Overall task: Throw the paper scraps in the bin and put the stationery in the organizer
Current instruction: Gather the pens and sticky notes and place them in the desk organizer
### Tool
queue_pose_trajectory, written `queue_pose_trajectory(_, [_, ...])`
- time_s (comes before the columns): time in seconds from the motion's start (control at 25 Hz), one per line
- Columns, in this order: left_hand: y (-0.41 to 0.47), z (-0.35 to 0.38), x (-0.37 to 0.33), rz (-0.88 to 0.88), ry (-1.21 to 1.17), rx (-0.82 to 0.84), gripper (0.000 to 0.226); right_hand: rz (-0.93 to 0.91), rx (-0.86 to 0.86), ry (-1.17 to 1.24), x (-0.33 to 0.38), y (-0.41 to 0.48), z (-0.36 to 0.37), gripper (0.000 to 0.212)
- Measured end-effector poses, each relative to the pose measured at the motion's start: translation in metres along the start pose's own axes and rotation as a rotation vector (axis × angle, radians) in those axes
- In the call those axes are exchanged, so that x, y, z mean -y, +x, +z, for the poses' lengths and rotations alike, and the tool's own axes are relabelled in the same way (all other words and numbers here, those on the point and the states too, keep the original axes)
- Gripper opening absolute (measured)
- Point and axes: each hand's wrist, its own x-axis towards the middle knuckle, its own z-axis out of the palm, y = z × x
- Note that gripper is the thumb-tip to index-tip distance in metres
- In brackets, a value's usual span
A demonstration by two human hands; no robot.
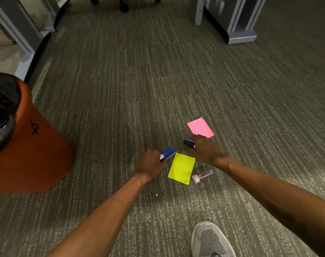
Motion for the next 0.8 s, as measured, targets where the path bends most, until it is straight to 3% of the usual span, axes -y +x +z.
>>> queue_pose_trajectory(0.12, [-0.004,-0.001,-0.007,-0.037,-0.074,-0.045,0.032,-0.003,-0.128,-0.009,-0.008,-0.015,-0.009,0.026])
queue_pose_trajectory(0.32, [-0.010,0.004,-0.028,-0.177,-0.089,-0.114,0.035,-0.150,0.007,0.063,-0.022,-0.044,-0.012,0.010])
queue_pose_trajectory(0.44, [-0.011,0.007,-0.038,-0.246,-0.214,-0.045,0.031,-0.246,0.075,0.087,-0.024,-0.060,-0.007,0.023])
queue_pose_trajectory(0.64, [-0.025,0.012,-0.050,-0.204,-0.180,-0.100,0.028,-0.470,0.168,-0.077,-0.024,-0.079,-0.001,0.032])
queue_pose_trajectory(0.8, [-0.034,0.017,-0.063,-0.263,-0.194,0.058,0.060,-0.506,0.143,-0.176,-0.027,-0.079,0.010,0.035])
